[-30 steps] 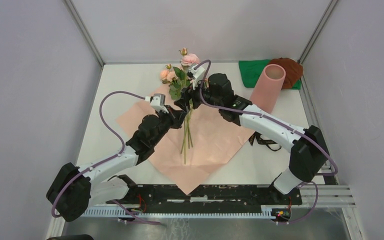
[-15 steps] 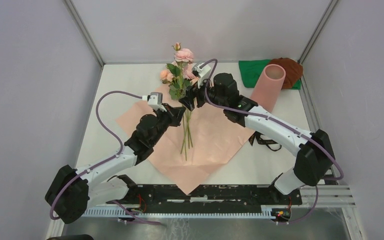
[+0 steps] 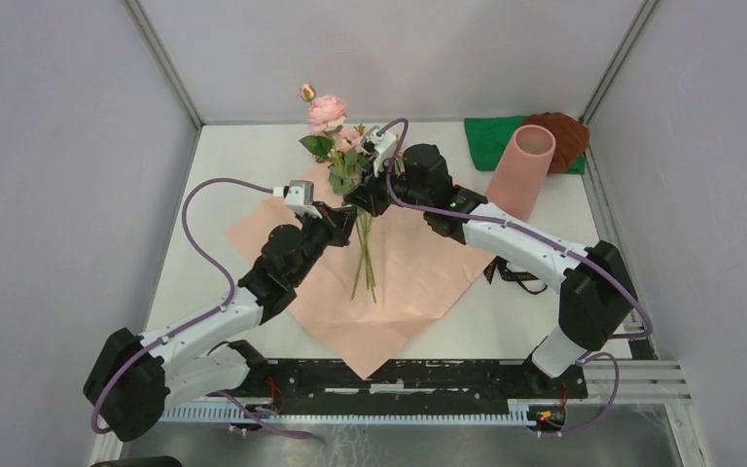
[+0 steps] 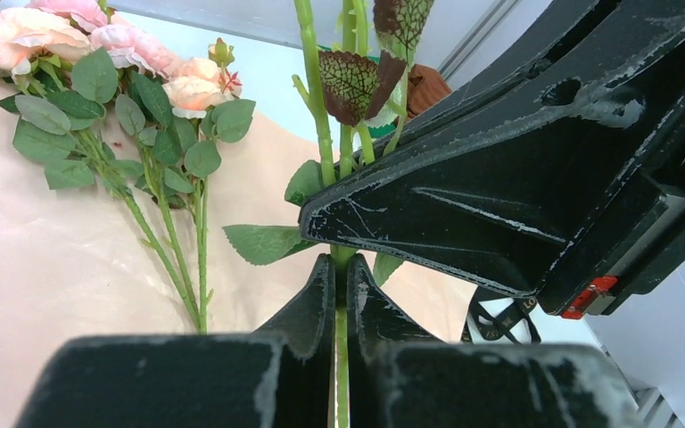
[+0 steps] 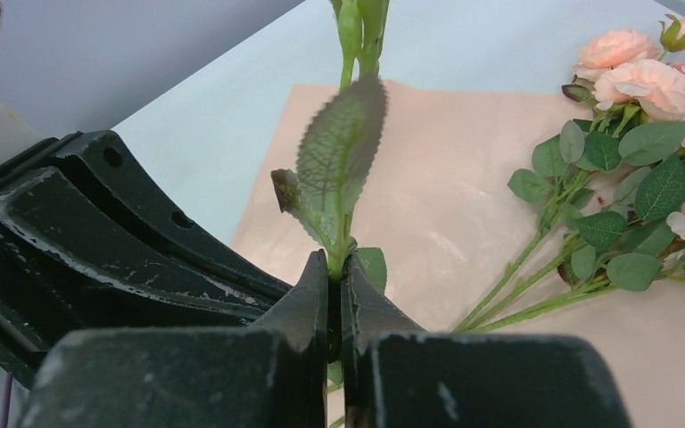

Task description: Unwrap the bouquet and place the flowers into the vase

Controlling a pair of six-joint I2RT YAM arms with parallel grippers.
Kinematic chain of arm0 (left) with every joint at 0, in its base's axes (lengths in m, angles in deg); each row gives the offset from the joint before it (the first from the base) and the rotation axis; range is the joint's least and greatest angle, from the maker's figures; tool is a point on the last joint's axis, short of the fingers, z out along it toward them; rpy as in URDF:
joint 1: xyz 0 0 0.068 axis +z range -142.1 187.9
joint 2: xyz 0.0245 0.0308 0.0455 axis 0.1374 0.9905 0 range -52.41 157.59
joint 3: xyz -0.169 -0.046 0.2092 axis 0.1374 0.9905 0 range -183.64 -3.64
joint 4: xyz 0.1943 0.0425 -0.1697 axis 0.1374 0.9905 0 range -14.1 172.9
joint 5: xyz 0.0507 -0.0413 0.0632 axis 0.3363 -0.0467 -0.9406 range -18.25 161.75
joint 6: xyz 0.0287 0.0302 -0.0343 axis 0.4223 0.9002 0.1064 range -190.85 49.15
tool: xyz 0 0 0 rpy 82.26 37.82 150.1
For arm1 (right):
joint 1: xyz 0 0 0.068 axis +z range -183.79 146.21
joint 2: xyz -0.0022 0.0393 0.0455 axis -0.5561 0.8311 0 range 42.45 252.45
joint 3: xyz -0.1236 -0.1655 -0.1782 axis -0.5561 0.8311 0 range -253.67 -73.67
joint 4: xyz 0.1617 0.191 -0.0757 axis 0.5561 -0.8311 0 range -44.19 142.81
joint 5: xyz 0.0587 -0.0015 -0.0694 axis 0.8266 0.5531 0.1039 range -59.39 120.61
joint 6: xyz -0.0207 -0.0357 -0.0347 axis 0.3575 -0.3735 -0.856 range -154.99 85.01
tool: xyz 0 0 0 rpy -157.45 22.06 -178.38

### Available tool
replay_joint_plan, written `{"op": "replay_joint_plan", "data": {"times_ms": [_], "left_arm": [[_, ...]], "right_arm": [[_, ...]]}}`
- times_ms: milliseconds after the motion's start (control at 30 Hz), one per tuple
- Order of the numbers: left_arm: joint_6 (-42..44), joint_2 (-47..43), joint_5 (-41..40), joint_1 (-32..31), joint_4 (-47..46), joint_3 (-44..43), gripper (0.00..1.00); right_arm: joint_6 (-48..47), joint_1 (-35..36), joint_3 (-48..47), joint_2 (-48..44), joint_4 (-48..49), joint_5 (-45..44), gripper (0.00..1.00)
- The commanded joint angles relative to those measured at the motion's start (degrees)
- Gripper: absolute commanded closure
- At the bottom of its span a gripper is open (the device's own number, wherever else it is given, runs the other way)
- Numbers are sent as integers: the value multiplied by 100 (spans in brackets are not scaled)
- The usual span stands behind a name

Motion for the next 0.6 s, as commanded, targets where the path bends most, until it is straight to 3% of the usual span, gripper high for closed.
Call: {"op": "replay_joint_plan", "data": {"times_ms": [0, 100, 233, 300, 567], "left_arm": [[205, 13, -34, -91, -386, -195, 98], [189, 106, -60, -108, -332, -257, 97], [92, 44, -53, -176, -337, -259, 60], [166, -102, 247, -199, -224, -356, 48], [380, -221, 383, -273, 74, -487, 45]], "right_arm": [[-189, -137, -69, -223, 161, -429, 100], [-258, -189, -55, -348, 154, -534, 100], [-428, -412, -215, -419, 56, -689, 100], [-450, -628, -268, -459, 135, -523, 100], [-779, -1459, -681, -975, 158, -743, 100]]}}
